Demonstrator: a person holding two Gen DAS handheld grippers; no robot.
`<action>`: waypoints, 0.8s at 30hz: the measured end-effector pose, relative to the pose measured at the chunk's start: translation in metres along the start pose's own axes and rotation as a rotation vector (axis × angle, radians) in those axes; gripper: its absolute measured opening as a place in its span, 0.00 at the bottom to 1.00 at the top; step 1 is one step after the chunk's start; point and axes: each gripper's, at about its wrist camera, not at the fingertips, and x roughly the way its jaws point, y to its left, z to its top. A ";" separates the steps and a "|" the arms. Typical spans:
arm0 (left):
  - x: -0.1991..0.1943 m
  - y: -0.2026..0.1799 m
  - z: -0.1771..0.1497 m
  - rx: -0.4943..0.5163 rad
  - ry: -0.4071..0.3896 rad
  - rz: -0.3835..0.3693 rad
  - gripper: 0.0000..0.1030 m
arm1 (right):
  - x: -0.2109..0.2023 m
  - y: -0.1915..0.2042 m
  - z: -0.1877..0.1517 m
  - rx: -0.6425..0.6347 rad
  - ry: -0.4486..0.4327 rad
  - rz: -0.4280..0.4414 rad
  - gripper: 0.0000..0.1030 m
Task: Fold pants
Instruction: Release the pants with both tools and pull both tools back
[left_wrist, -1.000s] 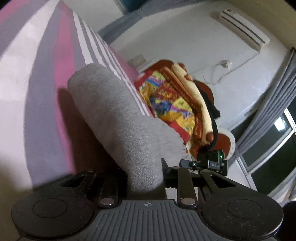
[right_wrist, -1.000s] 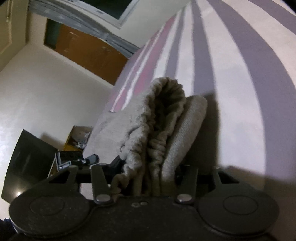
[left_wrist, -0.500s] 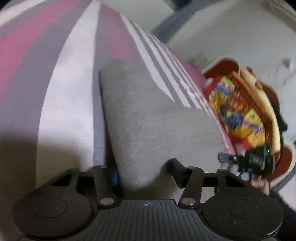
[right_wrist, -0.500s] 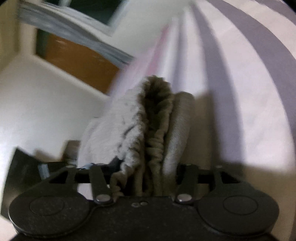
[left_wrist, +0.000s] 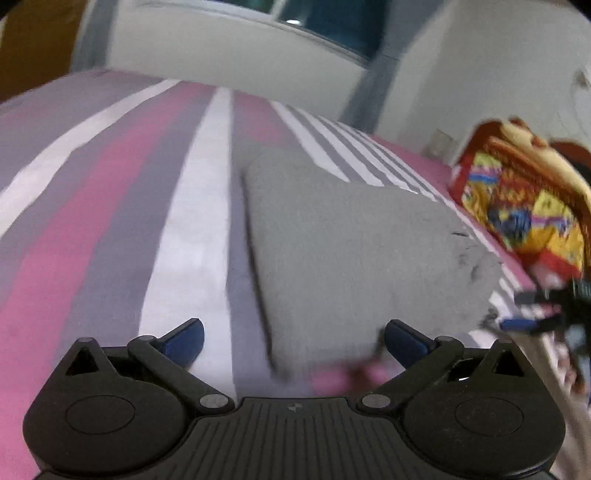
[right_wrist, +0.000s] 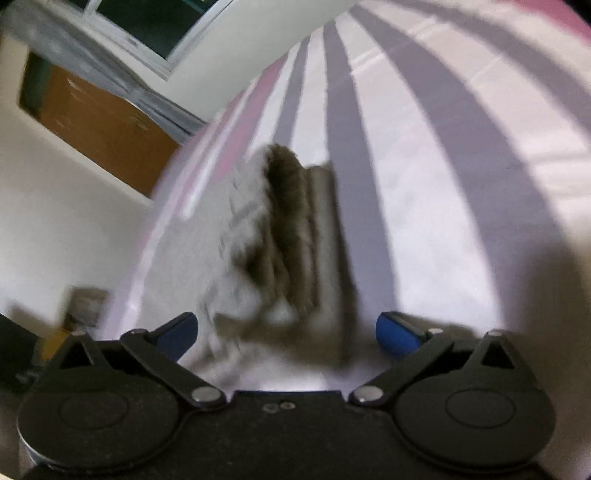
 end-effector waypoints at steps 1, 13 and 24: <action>-0.011 -0.002 -0.011 -0.007 0.004 0.041 1.00 | -0.008 0.005 -0.011 -0.023 -0.019 -0.024 1.00; -0.155 -0.093 -0.101 0.151 -0.050 0.131 1.00 | -0.126 0.104 -0.140 -0.324 -0.125 -0.368 1.00; -0.247 -0.160 -0.108 0.194 -0.171 0.114 1.00 | -0.188 0.184 -0.200 -0.494 -0.213 -0.426 1.00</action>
